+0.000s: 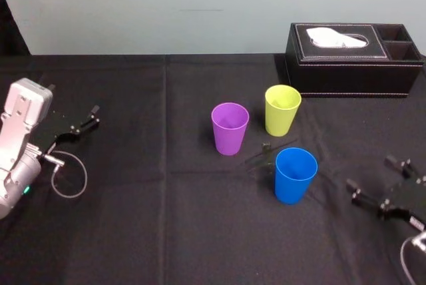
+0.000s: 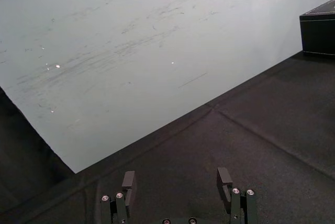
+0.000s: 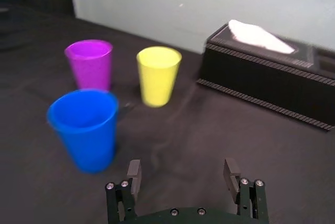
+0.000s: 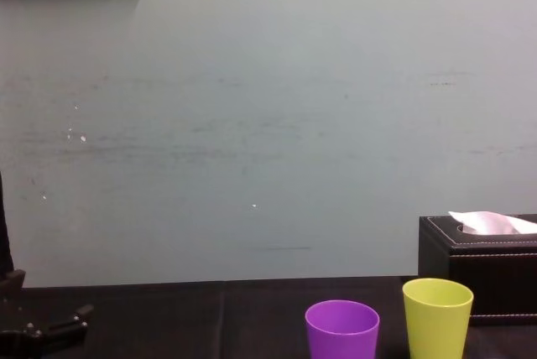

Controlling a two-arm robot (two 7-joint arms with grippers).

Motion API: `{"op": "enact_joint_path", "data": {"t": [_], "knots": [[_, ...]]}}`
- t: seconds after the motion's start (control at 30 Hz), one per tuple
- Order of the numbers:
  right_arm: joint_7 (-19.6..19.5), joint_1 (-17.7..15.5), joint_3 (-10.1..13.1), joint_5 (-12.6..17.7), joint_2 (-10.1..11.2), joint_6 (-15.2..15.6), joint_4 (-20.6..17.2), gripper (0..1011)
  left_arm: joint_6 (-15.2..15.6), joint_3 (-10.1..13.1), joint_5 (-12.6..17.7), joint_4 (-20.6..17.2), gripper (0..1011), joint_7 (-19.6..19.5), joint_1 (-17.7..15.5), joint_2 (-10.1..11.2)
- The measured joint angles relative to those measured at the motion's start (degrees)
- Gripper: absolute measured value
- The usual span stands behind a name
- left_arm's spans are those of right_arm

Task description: Stack the three plastic cups sequentially using one hand.

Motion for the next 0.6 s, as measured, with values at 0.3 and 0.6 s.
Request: {"op": "enact_joint_path", "data": {"t": [0.3,0.6], "knots": [[3.66,-3.8,-0.9,-1.25,-0.73,-3.45,-1.23,1000,0.0,0.0,0.0,0.0,1011,0.0,0.0,0.0],[6.85,-2.79,-2.71,-3.88,-3.13,-7.91,0.43,1000,0.0,0.0,0.0,0.0,1011,0.0,0.0,0.0]]}}
